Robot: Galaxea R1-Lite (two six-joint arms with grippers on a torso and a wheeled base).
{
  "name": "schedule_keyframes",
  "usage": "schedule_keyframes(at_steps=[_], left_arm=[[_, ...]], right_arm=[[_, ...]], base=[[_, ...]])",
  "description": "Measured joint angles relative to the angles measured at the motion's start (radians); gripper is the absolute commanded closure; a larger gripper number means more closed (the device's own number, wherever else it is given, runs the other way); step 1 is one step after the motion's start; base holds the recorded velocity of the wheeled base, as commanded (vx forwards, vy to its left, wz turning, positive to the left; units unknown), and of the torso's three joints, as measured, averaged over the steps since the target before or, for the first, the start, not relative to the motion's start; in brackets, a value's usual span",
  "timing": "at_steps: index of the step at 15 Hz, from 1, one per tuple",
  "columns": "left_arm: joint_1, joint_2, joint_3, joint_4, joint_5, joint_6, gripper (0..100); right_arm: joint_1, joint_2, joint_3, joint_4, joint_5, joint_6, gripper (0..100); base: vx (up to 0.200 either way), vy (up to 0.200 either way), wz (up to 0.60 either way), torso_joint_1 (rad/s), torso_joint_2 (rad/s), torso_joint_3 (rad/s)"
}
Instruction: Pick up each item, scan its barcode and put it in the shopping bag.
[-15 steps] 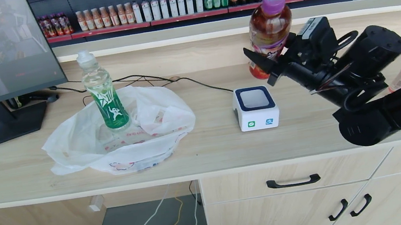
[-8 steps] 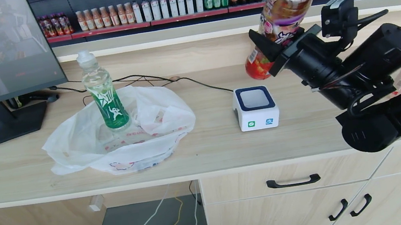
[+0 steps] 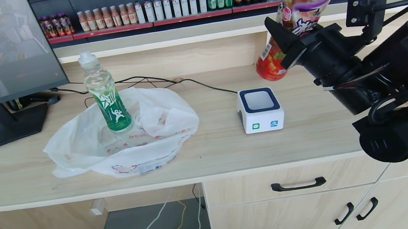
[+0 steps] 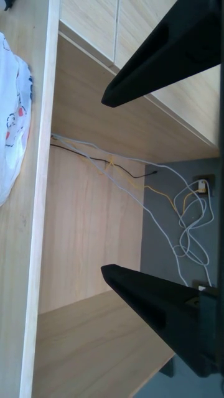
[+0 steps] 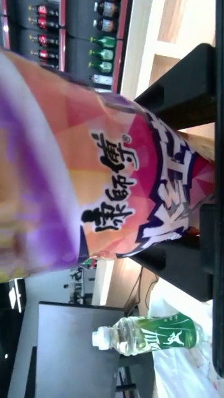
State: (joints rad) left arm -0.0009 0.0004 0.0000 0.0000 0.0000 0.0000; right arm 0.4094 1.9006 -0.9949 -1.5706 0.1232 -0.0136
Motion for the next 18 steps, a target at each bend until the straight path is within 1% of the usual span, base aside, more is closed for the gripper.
schedule_keyframes(at_steps=[1, 6, 10, 18], left_arm=[[0.0, 0.0, 0.0, 0.0, 0.0, 0.0, 0], [0.001, 0.0, 0.0, 0.0, 0.0, 0.0, 0], [0.001, 0.0, 0.0, 0.0, 0.0, 0.0, 0], [0.001, 0.0, 0.0, 0.0, 0.0, -0.003, 0]], right_arm=[[0.01, -0.005, 0.009, 0.0, -0.031, 0.005, 100], [0.031, -0.021, 0.053, 0.001, -0.089, 0.003, 100], [0.033, -0.026, 0.077, 0.001, -0.098, 0.009, 100], [0.03, -0.026, 0.077, 0.001, -0.097, 0.024, 100]], base=[[0.0, 0.0, 0.0, 0.0, 0.0, 0.0], [0.0, 0.0, 0.0, 0.0, 0.0, 0.0], [0.0, 0.2, 0.0, 0.004, 0.0, 0.005], [0.0, 0.2, 0.0, 0.001, 0.0, 0.002]])
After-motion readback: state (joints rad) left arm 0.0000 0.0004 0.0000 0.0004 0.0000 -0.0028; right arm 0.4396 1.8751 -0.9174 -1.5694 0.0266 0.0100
